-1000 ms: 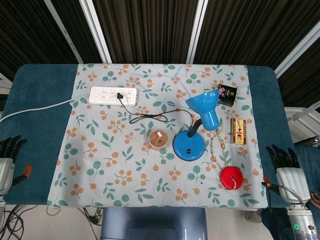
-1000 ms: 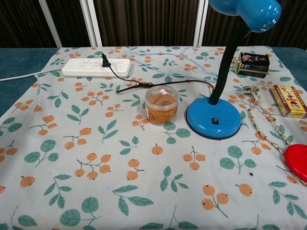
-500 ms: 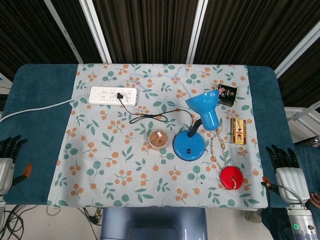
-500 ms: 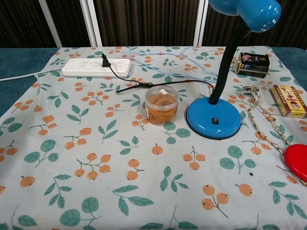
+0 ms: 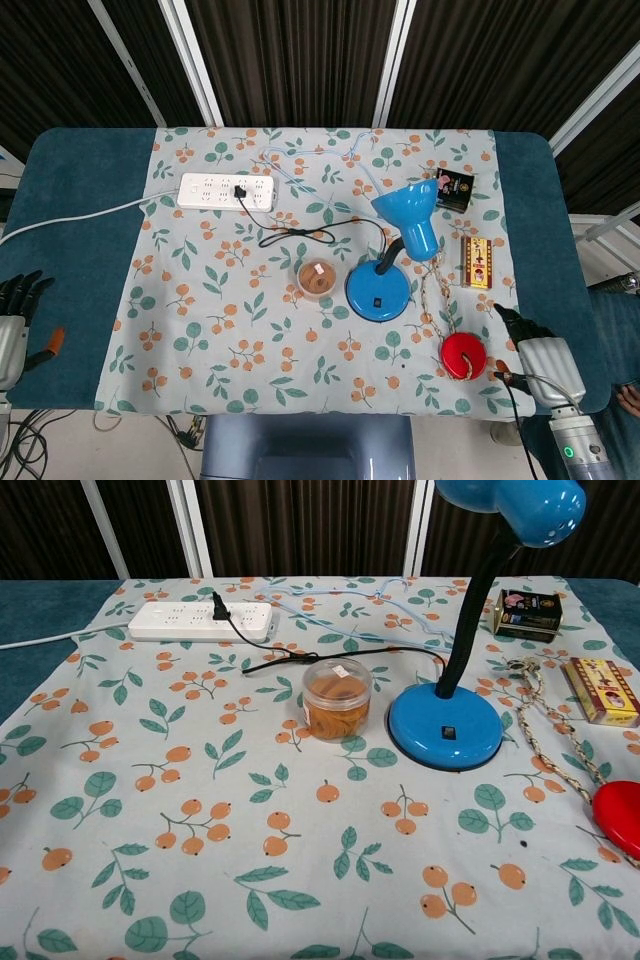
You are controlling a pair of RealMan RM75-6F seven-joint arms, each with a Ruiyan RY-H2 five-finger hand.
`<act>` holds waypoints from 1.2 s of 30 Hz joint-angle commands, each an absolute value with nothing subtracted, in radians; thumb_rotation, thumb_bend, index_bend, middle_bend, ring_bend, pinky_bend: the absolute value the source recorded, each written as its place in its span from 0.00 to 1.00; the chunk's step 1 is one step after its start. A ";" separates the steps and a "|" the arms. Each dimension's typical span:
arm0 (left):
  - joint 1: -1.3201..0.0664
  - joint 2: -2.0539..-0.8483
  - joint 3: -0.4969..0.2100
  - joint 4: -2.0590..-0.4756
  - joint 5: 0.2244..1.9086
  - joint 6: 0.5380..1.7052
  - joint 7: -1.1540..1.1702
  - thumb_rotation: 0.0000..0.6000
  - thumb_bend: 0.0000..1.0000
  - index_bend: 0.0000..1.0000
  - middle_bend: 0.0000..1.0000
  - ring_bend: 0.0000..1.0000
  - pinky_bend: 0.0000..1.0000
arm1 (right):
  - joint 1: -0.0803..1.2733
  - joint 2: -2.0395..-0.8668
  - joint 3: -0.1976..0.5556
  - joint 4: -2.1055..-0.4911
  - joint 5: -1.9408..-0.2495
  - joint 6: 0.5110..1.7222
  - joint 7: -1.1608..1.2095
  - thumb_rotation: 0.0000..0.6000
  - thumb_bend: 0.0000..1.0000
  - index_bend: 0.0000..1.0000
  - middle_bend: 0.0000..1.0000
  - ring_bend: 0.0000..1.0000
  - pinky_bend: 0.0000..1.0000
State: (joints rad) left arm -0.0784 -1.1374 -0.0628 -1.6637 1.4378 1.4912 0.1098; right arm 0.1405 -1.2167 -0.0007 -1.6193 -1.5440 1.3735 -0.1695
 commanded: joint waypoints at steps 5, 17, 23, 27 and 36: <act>-0.079 -1.135 -0.063 -1.665 1.436 1.488 0.106 1.00 0.35 0.15 0.07 0.05 0.10 | 0.248 -1.247 0.036 -1.668 -1.513 1.221 -0.210 1.00 0.48 0.06 0.45 0.59 0.58; -0.080 -1.132 -0.064 -1.666 1.431 1.483 0.100 1.00 0.35 0.15 0.07 0.05 0.10 | 0.370 -1.331 0.086 -1.668 -1.382 1.018 -0.269 1.00 0.56 0.06 0.63 0.74 0.70; -0.082 -1.131 -0.063 -1.667 1.429 1.478 0.098 1.00 0.35 0.15 0.07 0.05 0.10 | 0.423 -1.373 0.098 -1.669 -1.313 0.945 -0.324 1.00 0.56 0.06 0.63 0.74 0.75; -0.083 -1.132 -0.061 -1.667 1.434 1.478 0.106 1.00 0.35 0.15 0.07 0.05 0.10 | 0.446 -1.400 0.105 -1.658 -1.272 0.922 -0.350 1.00 0.56 0.06 0.63 0.74 0.78; -0.083 -1.132 -0.064 -1.665 1.430 1.478 0.100 1.00 0.35 0.15 0.07 0.05 0.10 | 0.486 -1.454 0.117 -1.630 -1.207 0.903 -0.394 1.00 0.56 0.06 0.63 0.74 0.83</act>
